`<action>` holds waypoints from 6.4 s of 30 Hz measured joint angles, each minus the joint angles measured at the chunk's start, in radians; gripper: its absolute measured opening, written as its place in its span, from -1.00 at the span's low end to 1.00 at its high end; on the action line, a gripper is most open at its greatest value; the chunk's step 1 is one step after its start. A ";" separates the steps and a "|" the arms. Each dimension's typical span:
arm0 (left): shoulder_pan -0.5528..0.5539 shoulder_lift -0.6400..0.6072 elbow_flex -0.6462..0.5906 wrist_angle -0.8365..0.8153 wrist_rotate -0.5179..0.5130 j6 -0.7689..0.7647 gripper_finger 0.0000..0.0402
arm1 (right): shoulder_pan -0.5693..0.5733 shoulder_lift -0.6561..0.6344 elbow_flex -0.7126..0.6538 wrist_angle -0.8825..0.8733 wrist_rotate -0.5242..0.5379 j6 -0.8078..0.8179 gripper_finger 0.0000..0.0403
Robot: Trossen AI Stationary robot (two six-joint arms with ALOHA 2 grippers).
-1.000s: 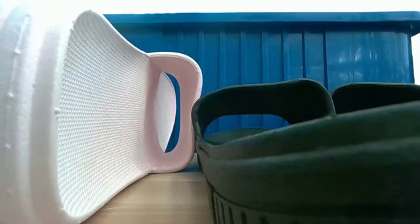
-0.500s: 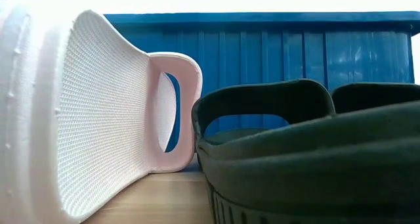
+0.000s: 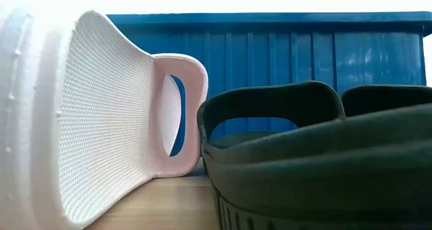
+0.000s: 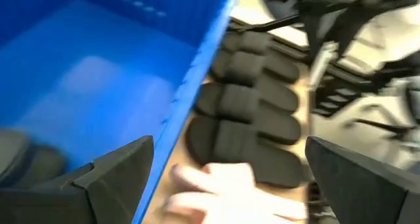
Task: Pick and place slides into bin
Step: Put the left pink slide into the blue container
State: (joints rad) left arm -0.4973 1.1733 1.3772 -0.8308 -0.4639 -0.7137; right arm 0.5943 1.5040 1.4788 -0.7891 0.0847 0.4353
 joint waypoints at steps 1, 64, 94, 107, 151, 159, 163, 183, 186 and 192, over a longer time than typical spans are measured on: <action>-0.036 0.012 -0.002 -0.019 -0.054 -0.030 0.90 | -0.003 0.000 0.000 0.001 0.011 -0.012 -0.14; -0.315 0.661 -0.155 -0.064 -0.287 -0.478 0.67 | -0.082 -0.005 0.000 -0.050 0.051 -0.054 -0.17; -0.281 0.378 -0.061 -0.186 -0.025 -0.245 -0.99 | -0.089 -0.005 0.000 -0.043 0.076 -0.051 -0.17; -0.190 0.129 0.159 -0.093 -0.512 0.105 -1.00 | -0.092 -0.005 0.000 -0.041 0.075 -0.043 -0.17; 0.757 0.860 0.400 -0.047 -0.410 0.781 -1.00 | -0.115 -0.404 0.119 -0.043 0.727 -0.044 -0.37; 0.772 0.968 0.497 -0.255 -0.407 0.765 -1.00 | -0.115 -0.378 0.118 -0.045 0.731 -0.052 -0.36; 0.784 0.970 0.490 -0.233 -0.336 0.769 -1.00 | -0.116 -0.370 0.118 -0.045 0.731 -0.055 -0.38; 0.858 0.970 0.485 -0.152 0.034 0.826 0.03 | -0.115 -0.367 0.118 -0.045 0.729 -0.053 -0.41; 0.857 0.968 0.485 -0.119 0.131 0.868 0.22 | -0.115 -0.367 0.118 -0.045 0.729 -0.054 -0.41; 0.847 0.935 0.483 -0.076 0.177 0.949 0.40 | -0.115 -0.367 0.118 -0.045 0.728 -0.054 -0.42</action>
State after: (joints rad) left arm 0.3498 2.1079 1.8606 -0.9064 -0.2871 0.2350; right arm 0.4791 1.1370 1.5970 -0.8345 0.8131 0.3815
